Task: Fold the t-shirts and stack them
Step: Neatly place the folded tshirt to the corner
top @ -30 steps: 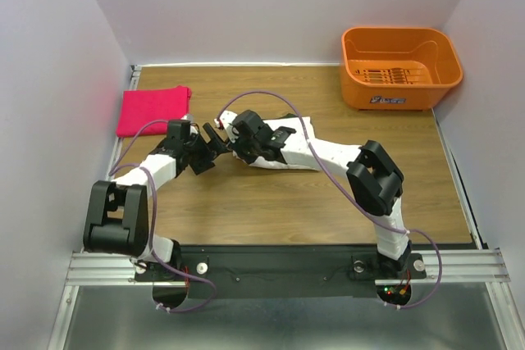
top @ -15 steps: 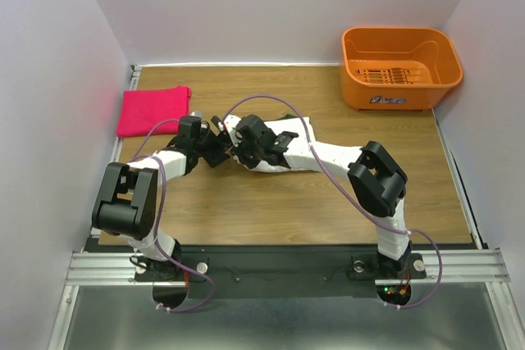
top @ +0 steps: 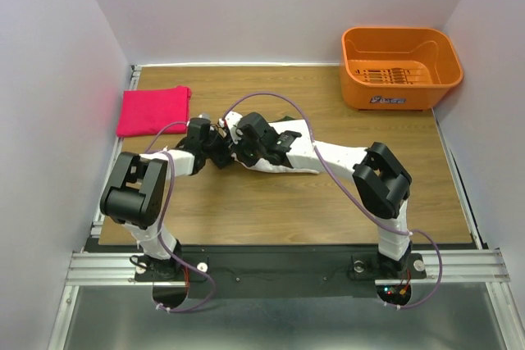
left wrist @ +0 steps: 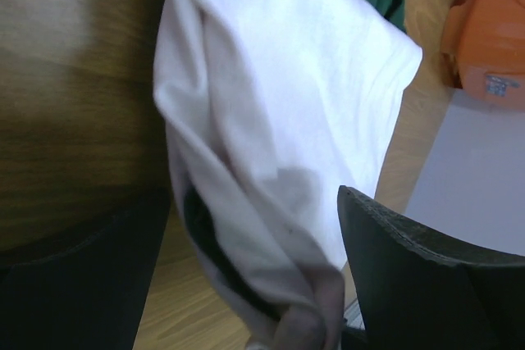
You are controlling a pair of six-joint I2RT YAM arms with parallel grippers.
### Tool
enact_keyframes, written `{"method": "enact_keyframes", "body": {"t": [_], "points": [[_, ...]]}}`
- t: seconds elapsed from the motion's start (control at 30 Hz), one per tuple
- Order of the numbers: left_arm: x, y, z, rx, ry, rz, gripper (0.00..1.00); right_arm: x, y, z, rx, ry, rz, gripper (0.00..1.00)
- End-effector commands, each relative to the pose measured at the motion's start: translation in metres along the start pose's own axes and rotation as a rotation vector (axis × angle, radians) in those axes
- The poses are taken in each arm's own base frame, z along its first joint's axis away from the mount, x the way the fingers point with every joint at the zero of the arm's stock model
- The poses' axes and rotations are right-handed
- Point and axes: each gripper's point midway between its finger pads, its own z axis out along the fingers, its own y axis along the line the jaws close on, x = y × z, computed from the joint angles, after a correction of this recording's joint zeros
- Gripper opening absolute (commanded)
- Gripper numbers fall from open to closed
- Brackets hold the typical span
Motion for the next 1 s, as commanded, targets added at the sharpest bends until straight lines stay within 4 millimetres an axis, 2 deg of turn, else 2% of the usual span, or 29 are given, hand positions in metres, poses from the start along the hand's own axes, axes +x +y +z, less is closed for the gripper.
{"method": "enact_keyframes", "body": {"t": [0.0, 0.03, 0.07, 0.1, 0.17, 0.3, 0.33, 0.4, 0.43, 0.47, 0.5, 0.53, 0.57, 0.6, 0.63, 0.67, 0.7, 0.77, 0.8, 0.83, 0.87, 0.9, 0.93, 0.97], "points": [[-0.024, -0.009, 0.013, -0.015, -0.084, 0.050, 0.87, -0.041, 0.010, -0.019, -0.029, -0.132, 0.007, 0.01], [-0.030, -0.010, 0.015, -0.025, -0.103, 0.063, 0.82, -0.040, 0.010, -0.019, -0.033, -0.130, 0.008, 0.01], [-0.030, -0.004, 0.019, -0.051, -0.096, 0.072, 0.71, -0.039, 0.011, -0.019, -0.036, -0.129, 0.008, 0.01], [-0.039, -0.012, 0.020, -0.050, -0.113, 0.098, 0.65, -0.037, 0.012, -0.018, -0.043, -0.124, 0.006, 0.01], [-0.046, -0.005, 0.021, -0.098, -0.121, 0.148, 0.43, -0.036, 0.014, -0.018, -0.048, -0.121, 0.005, 0.01], [-0.072, -0.004, 0.017, -0.134, -0.170, 0.206, 0.09, -0.032, 0.012, -0.018, -0.037, -0.115, 0.006, 0.01], [-0.078, -0.004, 0.015, -0.133, -0.173, 0.222, 0.00, -0.035, 0.011, -0.020, -0.034, -0.121, 0.010, 0.09], [-0.092, -0.003, 0.009, -0.149, -0.186, 0.281, 0.00, -0.035, 0.011, -0.024, -0.032, -0.124, 0.022, 0.29], [-0.105, -0.006, 0.005, -0.171, -0.199, 0.330, 0.00, -0.035, 0.010, -0.031, -0.022, -0.130, 0.032, 0.49], [-0.112, -0.009, 0.003, -0.185, -0.208, 0.362, 0.00, -0.034, 0.009, -0.035, -0.013, -0.131, 0.038, 0.56], [-0.132, -0.026, -0.001, -0.186, -0.253, 0.395, 0.00, -0.033, 0.006, -0.040, 0.008, -0.133, 0.074, 0.67], [-0.136, -0.023, -0.002, -0.216, -0.241, 0.420, 0.00, -0.030, 0.002, -0.045, 0.033, -0.134, 0.087, 0.71], [-0.145, -0.029, -0.004, -0.223, -0.254, 0.459, 0.00, -0.034, 0.001, -0.059, 0.040, -0.154, 0.095, 0.76], [-0.159, -0.031, -0.007, -0.237, -0.271, 0.514, 0.00, -0.017, 0.000, -0.060, 0.053, -0.126, 0.115, 0.79], [-0.182, -0.036, -0.013, -0.271, -0.298, 0.535, 0.00, -0.005, -0.001, -0.072, 0.064, -0.115, 0.144, 0.83], [-0.190, -0.042, -0.014, -0.285, -0.304, 0.564, 0.00, -0.004, -0.001, -0.072, 0.069, -0.114, 0.144, 0.86], [-0.204, -0.040, -0.019, -0.317, -0.307, 0.622, 0.00, 0.008, -0.002, -0.083, 0.080, -0.107, 0.176, 0.88], [-0.235, -0.048, -0.029, -0.417, -0.346, 0.658, 0.00, 0.021, -0.002, -0.092, 0.089, -0.093, 0.206, 0.91], [-0.259, -0.063, -0.042, -0.463, -0.408, 0.712, 0.00, 0.032, -0.002, -0.102, 0.095, -0.086, 0.234, 0.91], [-0.267, -0.064, -0.047, -0.500, -0.421, 0.728, 0.00, 0.036, 0.000, -0.107, 0.092, -0.082, 0.244, 0.91], [-0.270, -0.051, -0.045, -0.567, -0.393, 0.741, 0.00, 0.041, 0.000, -0.111, 0.094, -0.076, 0.257, 0.92], [-0.286, -0.060, -0.056, -0.611, -0.445, 0.757, 0.00, 0.047, 0.001, -0.120, 0.094, -0.065, 0.275, 0.92], [-0.289, -0.049, -0.054, -0.667, -0.416, 0.788, 0.00, 0.050, 0.001, -0.125, 0.093, -0.059, 0.281, 0.92], [-0.294, -0.047, -0.057, -0.700, -0.421, 0.799, 0.00, 0.053, 0.002, -0.129, 0.095, -0.052, 0.288, 0.92]]}}
